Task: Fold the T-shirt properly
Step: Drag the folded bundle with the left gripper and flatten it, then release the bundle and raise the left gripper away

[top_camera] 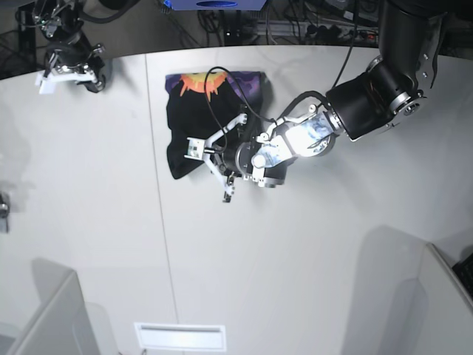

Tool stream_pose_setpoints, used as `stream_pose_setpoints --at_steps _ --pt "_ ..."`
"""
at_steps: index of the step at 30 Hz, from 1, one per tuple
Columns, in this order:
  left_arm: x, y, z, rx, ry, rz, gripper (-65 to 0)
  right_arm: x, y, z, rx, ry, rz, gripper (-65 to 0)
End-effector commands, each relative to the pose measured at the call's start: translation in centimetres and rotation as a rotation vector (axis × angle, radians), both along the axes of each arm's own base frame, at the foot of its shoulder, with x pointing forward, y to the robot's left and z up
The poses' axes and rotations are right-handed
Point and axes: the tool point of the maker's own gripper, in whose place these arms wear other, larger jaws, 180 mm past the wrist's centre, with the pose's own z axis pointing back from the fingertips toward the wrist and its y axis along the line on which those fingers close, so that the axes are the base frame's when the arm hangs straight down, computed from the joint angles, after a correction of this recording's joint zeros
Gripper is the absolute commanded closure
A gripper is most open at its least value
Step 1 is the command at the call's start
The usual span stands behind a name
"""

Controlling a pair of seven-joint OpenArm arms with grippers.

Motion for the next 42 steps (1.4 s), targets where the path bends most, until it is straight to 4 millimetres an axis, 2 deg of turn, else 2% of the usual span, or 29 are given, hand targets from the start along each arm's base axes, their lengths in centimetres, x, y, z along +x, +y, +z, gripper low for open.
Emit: stream_pose_setpoints --at_steps 1,8,9,11,14,17,20,24,28,32,34,35,37,38,42 --pt "0.7 0.9 -0.2 0.047 -0.030 0.002 0.0 0.3 -0.3 0.6 -0.012 -0.022 0.005 0.0" --pt "1.7 0.8 0.7 0.043 -0.058 0.000 0.0 0.3 -0.3 0.6 -0.012 -0.022 0.005 0.0" --pt "1.9 0.8 0.9 0.043 -0.062 0.000 -4.6 0.3 -0.3 0.6 -0.012 -0.022 0.005 0.0" --pt "2.2 0.8 1.1 0.041 -0.068 0.004 -17.8 0.3 -0.2 0.6 -0.011 -0.022 0.007 0.0" --pt "4.0 0.8 2.5 0.005 -0.091 0.053 -33.4 0.3 -0.2 0.6 -0.010 -0.021 0.007 0.0" --pt "6.3 1.1 4.3 -0.042 -0.120 0.125 -42.8 0.3 -0.2 0.6 -0.010 -0.021 0.009 0.0" --pt "8.6 1.2 6.5 -0.101 -0.151 0.193 -45.7 0.7 1.4 0.3 0.011 -0.021 0.055 0.0" --pt "10.9 0.1 10.4 -0.210 -0.204 0.245 -45.7 1.6 3.4 -0.1 -0.009 -0.013 0.131 0.0" --pt "11.4 -0.9 14.3 -0.316 -0.262 0.256 -45.7 2.3 5.2 -0.9 -0.095 0.020 0.236 0.0" --pt "11.5 1.4 16.7 -0.337 -0.316 0.351 -43.9 2.7 5.8 -0.8 -0.128 0.010 0.267 0.0" --pt "11.0 2.8 18.1 -0.384 -0.342 0.411 -34.6 2.9 5.5 -0.7 -0.145 -0.005 0.258 0.0" --pt "10.5 3.8 18.4 -0.408 -0.352 0.448 -26.3 2.9 5.3 -0.6 -0.153 -0.011 0.254 0.0" --pt "9.4 6.6 18.5 -0.420 -0.374 0.512 -5.6 2.9 4.7 -0.5 -0.171 -0.017 0.246 0.0" --pt "8.7 7.8 18.2 -0.417 -0.377 0.539 0.0 2.8 4.2 -0.3 -0.191 -0.019 0.256 0.0" --pt "6.0 12.5 15.9 -0.388 -0.353 0.636 0.0 3.3 3.4 1.7 -0.265 -0.085 0.285 0.0"
